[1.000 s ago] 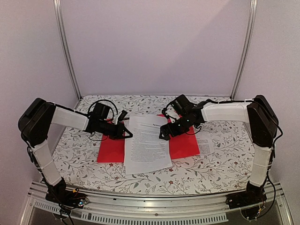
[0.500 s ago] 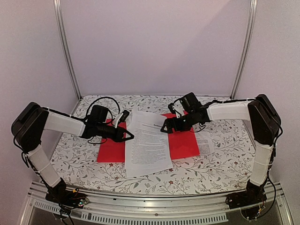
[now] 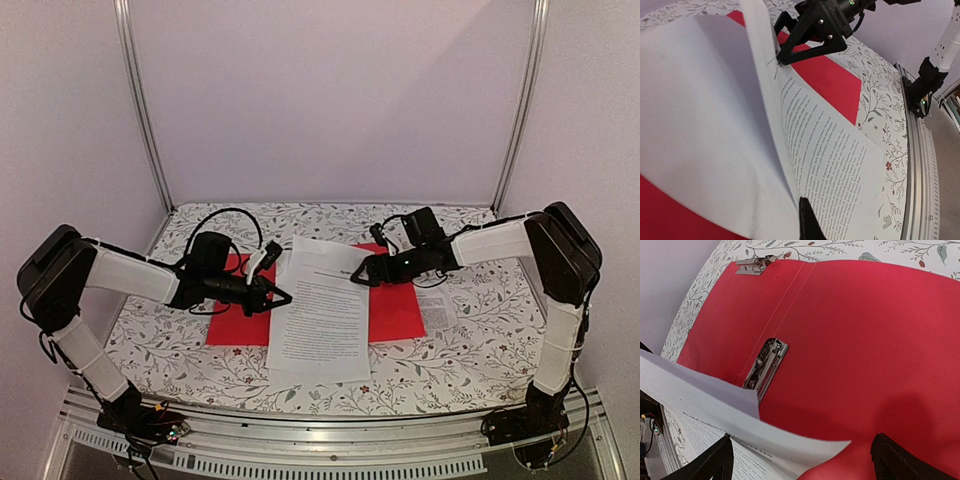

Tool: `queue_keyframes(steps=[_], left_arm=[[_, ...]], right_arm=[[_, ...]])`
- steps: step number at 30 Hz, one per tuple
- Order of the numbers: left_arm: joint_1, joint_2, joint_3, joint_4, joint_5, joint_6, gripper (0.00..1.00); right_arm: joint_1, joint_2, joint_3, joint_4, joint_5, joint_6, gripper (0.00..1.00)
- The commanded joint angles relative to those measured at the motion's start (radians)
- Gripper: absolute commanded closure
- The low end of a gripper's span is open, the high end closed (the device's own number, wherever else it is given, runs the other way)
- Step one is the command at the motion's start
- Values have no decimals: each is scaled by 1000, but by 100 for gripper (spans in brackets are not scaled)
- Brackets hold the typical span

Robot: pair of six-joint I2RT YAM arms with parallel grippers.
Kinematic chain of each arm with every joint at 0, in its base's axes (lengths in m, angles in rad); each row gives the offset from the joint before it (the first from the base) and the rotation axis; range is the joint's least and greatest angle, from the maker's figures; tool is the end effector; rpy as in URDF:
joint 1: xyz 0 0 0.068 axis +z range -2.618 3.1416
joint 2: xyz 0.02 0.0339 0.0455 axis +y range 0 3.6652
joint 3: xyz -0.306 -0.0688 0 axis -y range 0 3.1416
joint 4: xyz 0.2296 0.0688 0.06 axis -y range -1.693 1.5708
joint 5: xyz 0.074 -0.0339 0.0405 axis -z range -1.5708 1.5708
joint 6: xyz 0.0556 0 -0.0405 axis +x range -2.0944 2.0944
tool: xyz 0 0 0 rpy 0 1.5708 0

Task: Put the files into the folder
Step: Adjust the file at the center of the board.

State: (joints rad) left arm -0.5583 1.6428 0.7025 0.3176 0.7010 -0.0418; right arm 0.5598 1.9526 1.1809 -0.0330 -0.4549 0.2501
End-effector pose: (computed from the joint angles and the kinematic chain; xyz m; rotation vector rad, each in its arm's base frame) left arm 0.2528 -0.2002 0.2007 0.9596 2.0190 -1.1005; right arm 0.3483 0.2471 0.1910 -0.6055 2.3927 0.9129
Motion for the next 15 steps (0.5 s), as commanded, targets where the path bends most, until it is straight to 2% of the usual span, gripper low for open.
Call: queue_keyframes(steps=[1, 8, 12, 15], left_arm=[[-12, -26, -26, 65, 33, 42, 98], [-12, 9, -19, 97, 52, 22, 99], [-12, 36, -5, 105, 63, 2, 100], [-12, 59, 16, 93, 62, -10, 99]], right_arm=[[-8, 0, -28, 80, -81, -28, 4], [-8, 20, -52, 180, -271, -70, 14], [-8, 50, -48, 193, -315, -71, 25], [-8, 47, -61, 205, -344, -77, 39]])
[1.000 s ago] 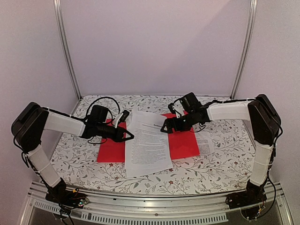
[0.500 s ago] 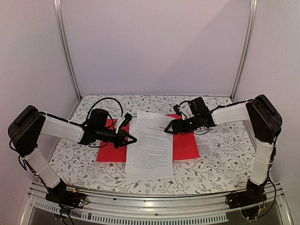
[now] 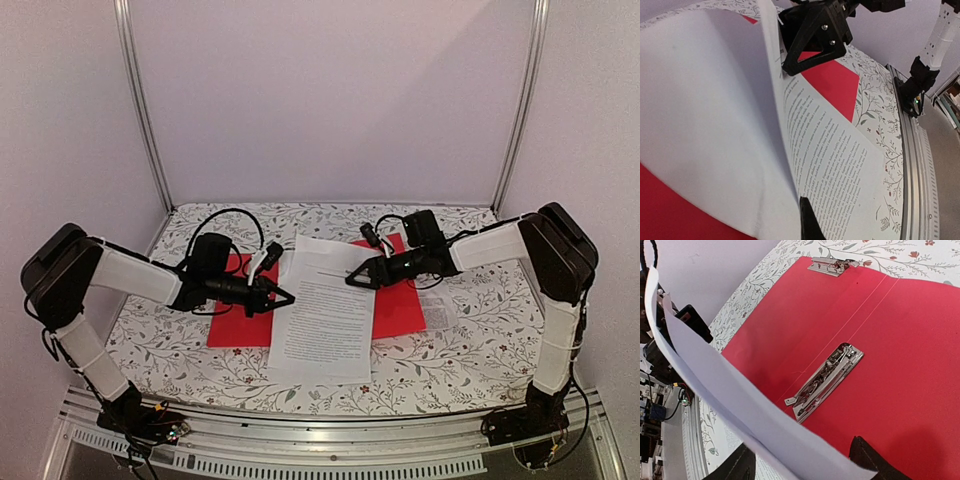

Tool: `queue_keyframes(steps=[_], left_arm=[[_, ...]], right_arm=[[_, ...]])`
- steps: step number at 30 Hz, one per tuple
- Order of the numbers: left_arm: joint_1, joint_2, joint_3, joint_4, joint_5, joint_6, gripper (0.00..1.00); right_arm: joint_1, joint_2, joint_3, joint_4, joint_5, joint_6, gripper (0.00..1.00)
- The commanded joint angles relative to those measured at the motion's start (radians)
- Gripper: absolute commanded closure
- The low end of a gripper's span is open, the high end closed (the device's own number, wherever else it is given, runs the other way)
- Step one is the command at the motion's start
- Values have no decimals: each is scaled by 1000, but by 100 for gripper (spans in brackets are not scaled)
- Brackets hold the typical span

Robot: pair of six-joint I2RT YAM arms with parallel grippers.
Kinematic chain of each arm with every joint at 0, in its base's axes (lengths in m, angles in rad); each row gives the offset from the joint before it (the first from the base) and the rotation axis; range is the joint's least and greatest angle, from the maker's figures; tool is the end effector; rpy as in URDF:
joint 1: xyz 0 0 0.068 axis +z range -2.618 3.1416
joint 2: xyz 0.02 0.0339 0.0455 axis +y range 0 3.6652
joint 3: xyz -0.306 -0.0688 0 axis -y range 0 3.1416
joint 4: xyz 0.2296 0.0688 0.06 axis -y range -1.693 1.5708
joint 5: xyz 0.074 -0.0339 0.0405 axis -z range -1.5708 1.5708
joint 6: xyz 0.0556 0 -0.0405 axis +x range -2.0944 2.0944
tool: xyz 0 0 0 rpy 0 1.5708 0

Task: Put the files into the folder
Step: Adjust the file at the center of the board.

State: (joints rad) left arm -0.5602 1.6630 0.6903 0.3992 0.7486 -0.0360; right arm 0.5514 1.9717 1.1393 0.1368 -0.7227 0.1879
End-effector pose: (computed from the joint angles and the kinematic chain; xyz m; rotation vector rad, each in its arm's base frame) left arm 0.2539 -0.2039 0.2000 0.9951 1.9453 -1.1441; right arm 0.3446 0.2551 0.1917 -0.8165 2.1907 1.2005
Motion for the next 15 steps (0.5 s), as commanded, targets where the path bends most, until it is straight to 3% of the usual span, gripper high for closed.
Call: queue_keyframes(steps=[1, 9, 12, 15], left_arm=[[-10, 48, 38, -1, 12, -20, 98], [3, 121, 123, -93, 13, -54, 78], [11, 129, 123, -84, 17, -79, 67], [29, 131, 123, -81, 14, -104, 64]], right_arm=[[1, 24, -23, 36, -84, -17, 46], [1, -28, -45, -65, -66, -59, 92], [1, -49, -44, -128, -31, -82, 99], [0, -65, -43, -183, -10, -102, 99]])
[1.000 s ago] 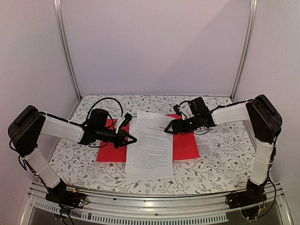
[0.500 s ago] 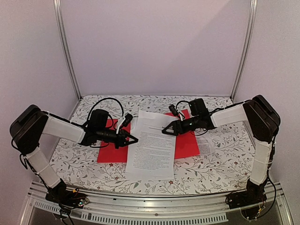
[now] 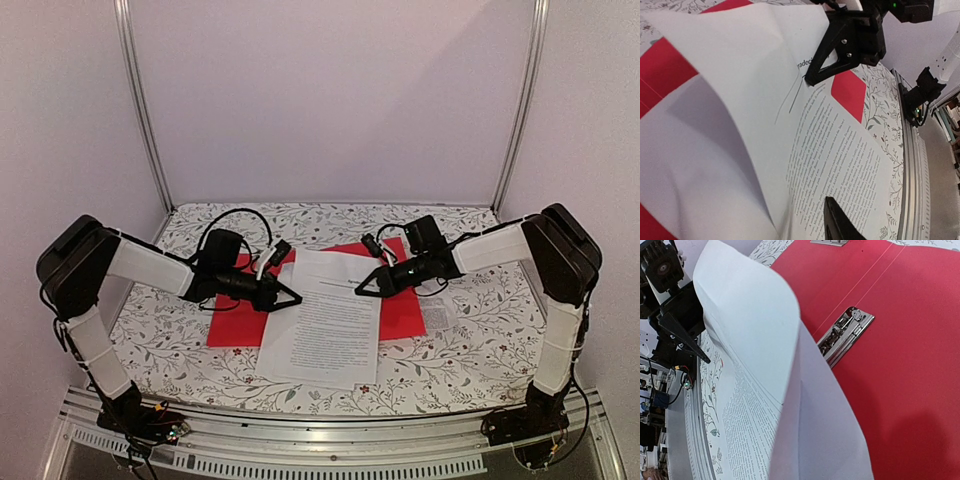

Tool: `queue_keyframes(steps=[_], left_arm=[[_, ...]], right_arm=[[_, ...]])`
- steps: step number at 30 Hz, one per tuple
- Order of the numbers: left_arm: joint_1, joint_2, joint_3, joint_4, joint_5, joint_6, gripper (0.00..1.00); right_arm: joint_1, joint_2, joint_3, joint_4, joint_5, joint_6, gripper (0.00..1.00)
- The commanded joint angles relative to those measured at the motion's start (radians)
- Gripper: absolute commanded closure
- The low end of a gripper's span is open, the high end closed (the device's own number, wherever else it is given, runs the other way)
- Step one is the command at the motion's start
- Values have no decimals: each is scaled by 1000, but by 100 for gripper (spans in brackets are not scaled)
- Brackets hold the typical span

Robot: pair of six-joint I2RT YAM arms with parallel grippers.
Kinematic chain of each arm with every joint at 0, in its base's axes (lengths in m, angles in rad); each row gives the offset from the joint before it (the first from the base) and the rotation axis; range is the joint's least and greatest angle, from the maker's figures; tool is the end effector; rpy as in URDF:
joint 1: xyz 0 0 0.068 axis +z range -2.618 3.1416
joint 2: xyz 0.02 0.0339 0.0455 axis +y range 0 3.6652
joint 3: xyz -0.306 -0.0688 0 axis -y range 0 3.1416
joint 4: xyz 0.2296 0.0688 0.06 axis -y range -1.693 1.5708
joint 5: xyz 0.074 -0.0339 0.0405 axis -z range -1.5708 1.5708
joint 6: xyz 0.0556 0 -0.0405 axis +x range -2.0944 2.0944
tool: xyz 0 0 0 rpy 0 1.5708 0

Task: Put the files into the folder
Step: Adjust the file at the center of the board.

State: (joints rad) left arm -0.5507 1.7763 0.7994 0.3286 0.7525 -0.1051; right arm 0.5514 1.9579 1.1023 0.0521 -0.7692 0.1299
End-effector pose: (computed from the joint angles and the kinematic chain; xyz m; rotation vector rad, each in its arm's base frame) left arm 0.2801 -0.2166 0.1872 0.9183 2.0748 -1.1891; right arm 0.3294 0.2480 0.1808 -0.8814 2.2545 1.2336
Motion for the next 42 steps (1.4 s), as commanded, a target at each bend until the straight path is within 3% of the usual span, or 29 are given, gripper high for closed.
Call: queue_keyframes(steps=[1, 6, 18, 29, 42], left_arm=[[26, 17, 14, -7, 7, -44, 63], [61, 24, 17, 36, -10, -97, 61], [77, 97, 38, 175, -47, -257, 63], [35, 75, -54, 276, -124, -358, 60], [-25, 116, -93, 398, -194, -509, 60]], right_arm=[[1, -54, -6, -105, 36, -47, 99], [1, -51, -7, -109, 11, -38, 92], [19, -33, -2, -18, 63, 99, 56], [56, -53, -32, 24, 198, 271, 43], [108, -64, -68, 90, 394, 412, 39]])
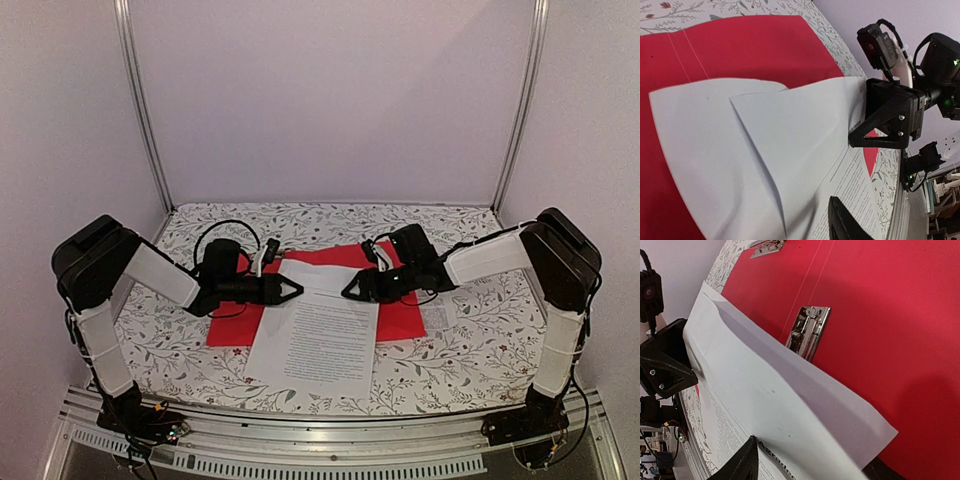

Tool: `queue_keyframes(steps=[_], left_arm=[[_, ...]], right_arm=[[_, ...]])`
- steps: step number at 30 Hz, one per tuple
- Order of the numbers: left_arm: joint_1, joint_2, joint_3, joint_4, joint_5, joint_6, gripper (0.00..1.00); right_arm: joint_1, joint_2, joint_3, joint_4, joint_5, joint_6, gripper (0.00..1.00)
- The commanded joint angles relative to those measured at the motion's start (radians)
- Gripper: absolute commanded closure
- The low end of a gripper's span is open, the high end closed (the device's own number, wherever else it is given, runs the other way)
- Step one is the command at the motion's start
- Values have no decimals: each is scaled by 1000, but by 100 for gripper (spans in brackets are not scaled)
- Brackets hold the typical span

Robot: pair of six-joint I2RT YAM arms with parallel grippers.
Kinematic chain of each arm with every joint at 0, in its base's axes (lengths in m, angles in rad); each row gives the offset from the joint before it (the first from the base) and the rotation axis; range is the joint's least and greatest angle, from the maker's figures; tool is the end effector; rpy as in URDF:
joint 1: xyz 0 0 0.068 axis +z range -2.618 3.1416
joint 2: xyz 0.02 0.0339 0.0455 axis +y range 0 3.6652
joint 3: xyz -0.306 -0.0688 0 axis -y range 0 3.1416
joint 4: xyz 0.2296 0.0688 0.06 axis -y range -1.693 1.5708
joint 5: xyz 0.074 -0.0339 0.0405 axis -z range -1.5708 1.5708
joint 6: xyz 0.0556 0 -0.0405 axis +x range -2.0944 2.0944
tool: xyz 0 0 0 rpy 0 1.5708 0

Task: Put the files into the folder
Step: Adjust the file at the center of the board.

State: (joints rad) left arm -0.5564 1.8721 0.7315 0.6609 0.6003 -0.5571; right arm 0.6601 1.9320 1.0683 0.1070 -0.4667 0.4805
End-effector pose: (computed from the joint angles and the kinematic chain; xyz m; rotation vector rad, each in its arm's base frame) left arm 0.2954 -0.2207 0.1667 0.4091 2.1817 -1.2730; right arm 0.3108 0.2729 0.1793 -0.4764 2.4518 1.0754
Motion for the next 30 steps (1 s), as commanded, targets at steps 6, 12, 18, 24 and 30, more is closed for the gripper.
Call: queue_keyframes(steps=[6, 12, 18, 24, 30], left_arm=[[-46, 30, -41, 126, -74, -104, 60], [-73, 40, -37, 139, -87, -122, 60], [-87, 34, -31, 116, -111, -116, 69], [-85, 18, -34, 126, -134, -123, 91], [-71, -17, -57, 156, -151, -149, 99]], right_arm=[[9, -54, -76, 117, 146, 150, 38], [22, -55, -88, 176, 166, 202, 36], [26, -57, -93, 198, 175, 235, 34], [25, -75, -108, 185, 184, 228, 28], [24, -119, -111, 118, 190, 167, 19]])
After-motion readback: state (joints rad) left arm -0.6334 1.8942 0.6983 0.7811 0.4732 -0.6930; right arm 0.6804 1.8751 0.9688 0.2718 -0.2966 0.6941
